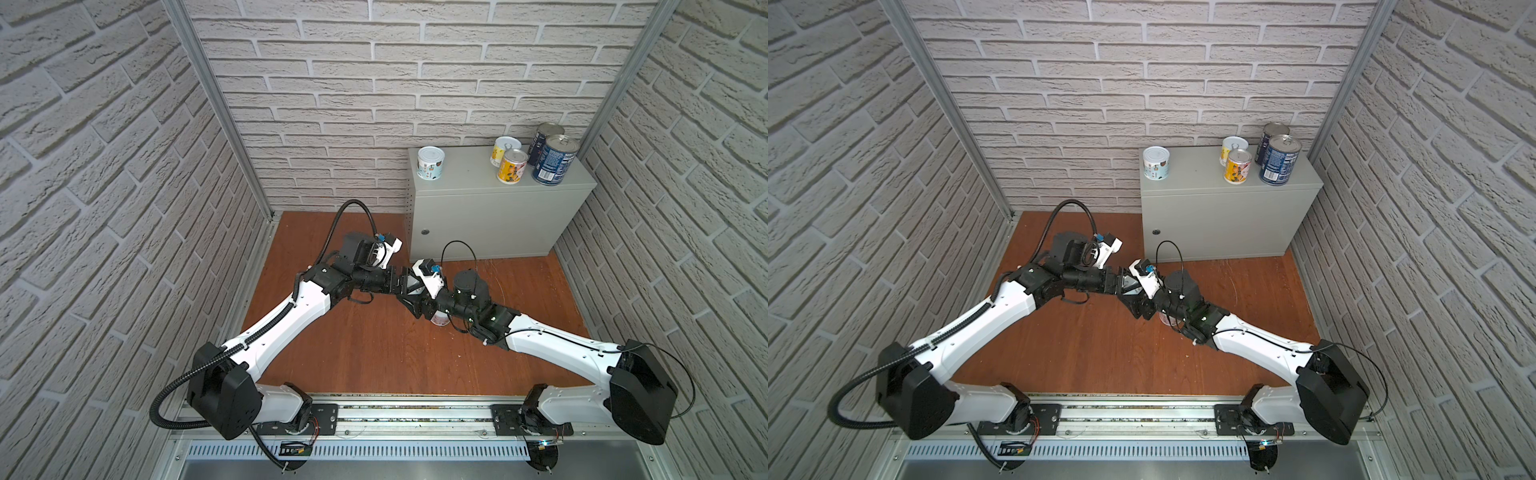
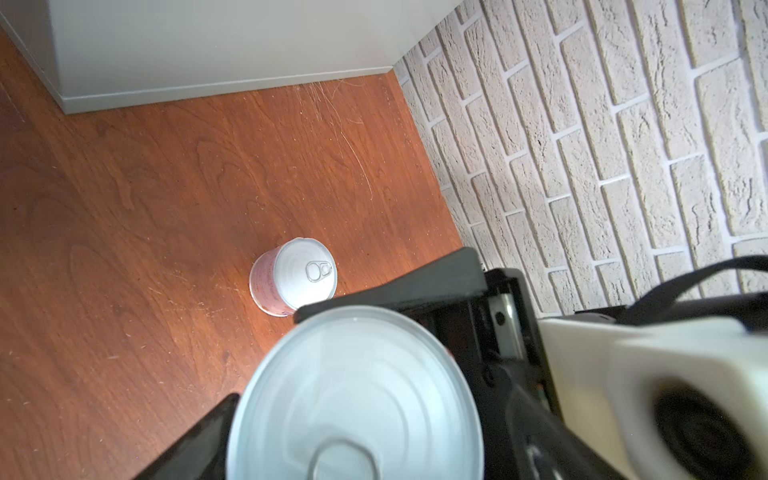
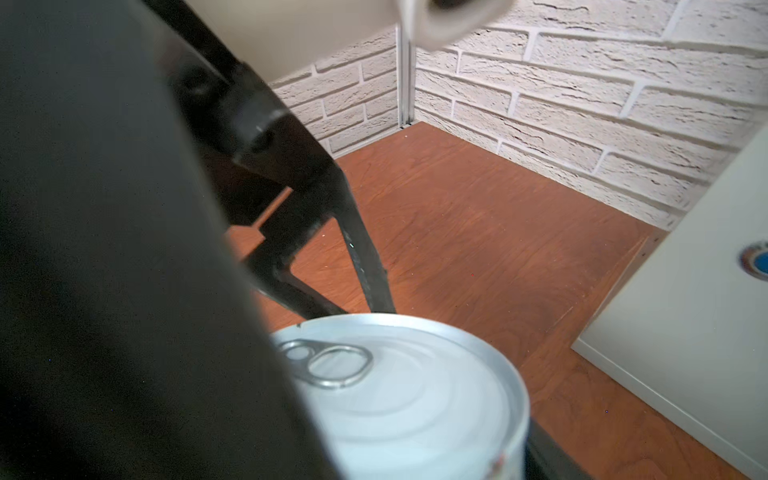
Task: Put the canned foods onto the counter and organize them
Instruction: 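Close the right gripper on the can held by the left gripper, then open the left gripper while the right gripper carries the can toward the cabinet top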
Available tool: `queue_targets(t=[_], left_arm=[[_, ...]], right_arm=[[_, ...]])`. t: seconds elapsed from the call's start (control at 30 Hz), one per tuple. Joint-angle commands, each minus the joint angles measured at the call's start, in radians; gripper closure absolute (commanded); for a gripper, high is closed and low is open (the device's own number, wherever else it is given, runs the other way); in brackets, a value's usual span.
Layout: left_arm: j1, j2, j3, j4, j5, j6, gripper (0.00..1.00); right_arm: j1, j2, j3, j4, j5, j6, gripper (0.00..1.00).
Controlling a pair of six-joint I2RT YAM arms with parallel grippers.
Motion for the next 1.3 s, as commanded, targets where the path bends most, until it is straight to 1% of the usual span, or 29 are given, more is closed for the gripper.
queue_targets(t=[0.0,0.23,0.43,0.6,0.67,0.77,0.9,1.03,1.27], left_arm=[[0.033,-0.028,-0.021,0.007,-0.025,0.025,0.02],[0.053,-0.041,-0.058,-0.002,-0.049,0.027,0.02],[0.058,-0.051,-0.06,-0.008,-0.085,0.044,0.02],[0.069,-0.089,-0.084,-0.012,-0.169,0.088,0.02],[0.076,-0.099,-0.095,-0.04,-0.237,0.121,0.02],[0.085,-0.115,-0.105,-0.074,-0.286,0.151,0.02],[0.084,-0.164,-0.147,-0.048,-0.315,0.145,0.01],[0.084,-0.191,-0.153,-0.057,-0.346,0.156,0.02],[0.081,-0.225,-0.182,-0.073,-0.36,0.163,0.02]], right_arm=[[-0.003,-0.055,-0.019,0.086,0.103,0.044,0.41],[-0.004,-0.087,-0.026,0.064,0.139,0.042,0.41],[-0.003,-0.094,-0.02,0.034,0.239,0.067,0.41],[-0.006,-0.097,-0.021,0.001,0.371,0.068,0.41],[-0.012,-0.106,-0.026,-0.005,0.399,0.072,0.41],[-0.018,-0.125,-0.016,-0.04,0.446,0.075,0.41],[-0.035,-0.148,0.009,-0.084,0.461,0.075,0.41],[-0.049,-0.162,0.036,-0.125,0.472,0.092,0.41],[-0.079,-0.17,0.047,-0.147,0.474,0.136,0.41]])
